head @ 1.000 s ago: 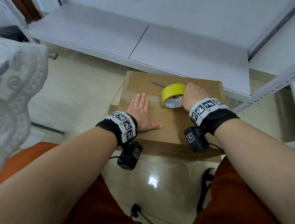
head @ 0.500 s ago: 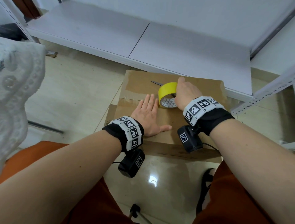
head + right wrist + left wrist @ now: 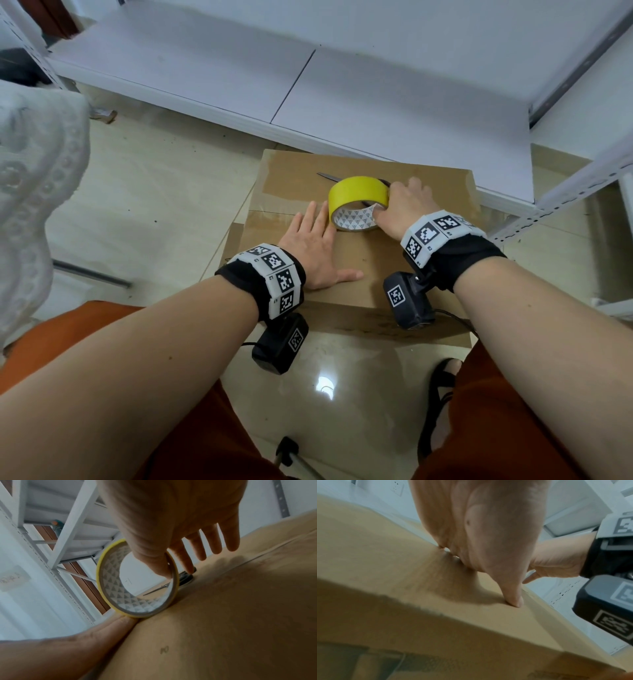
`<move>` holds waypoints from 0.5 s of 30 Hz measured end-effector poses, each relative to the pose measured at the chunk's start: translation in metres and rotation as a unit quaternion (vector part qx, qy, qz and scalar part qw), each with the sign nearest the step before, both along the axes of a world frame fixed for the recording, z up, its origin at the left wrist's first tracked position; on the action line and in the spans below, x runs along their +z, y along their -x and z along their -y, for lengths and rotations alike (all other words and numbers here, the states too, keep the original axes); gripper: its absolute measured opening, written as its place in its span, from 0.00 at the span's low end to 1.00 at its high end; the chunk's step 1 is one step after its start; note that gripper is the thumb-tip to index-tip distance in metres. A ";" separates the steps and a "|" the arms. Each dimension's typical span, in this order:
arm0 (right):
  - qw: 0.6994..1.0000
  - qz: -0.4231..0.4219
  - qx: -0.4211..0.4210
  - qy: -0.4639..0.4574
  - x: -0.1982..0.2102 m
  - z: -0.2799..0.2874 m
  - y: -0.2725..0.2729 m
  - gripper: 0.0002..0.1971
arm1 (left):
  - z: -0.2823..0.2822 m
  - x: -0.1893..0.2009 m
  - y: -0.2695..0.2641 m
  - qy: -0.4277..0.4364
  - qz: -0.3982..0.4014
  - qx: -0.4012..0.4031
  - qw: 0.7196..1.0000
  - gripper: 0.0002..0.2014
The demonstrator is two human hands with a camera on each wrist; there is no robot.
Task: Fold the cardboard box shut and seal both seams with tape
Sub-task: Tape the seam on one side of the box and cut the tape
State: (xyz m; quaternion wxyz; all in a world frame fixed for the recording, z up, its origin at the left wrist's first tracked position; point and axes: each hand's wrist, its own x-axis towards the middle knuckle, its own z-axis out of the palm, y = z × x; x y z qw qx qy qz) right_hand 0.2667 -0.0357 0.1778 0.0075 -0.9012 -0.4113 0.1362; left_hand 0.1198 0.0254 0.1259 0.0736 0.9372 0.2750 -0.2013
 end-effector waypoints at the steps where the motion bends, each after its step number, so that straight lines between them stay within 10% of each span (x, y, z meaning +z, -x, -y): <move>1: 1.000 -0.006 -0.003 0.004 -0.002 0.000 0.002 0.20 | -0.002 0.000 0.002 0.000 0.000 -0.001 1.000 0.57; 15: 0.998 -0.060 0.019 -0.001 -0.005 -0.028 0.031 0.19 | -0.025 0.006 0.037 -0.001 -0.031 0.017 0.999 0.54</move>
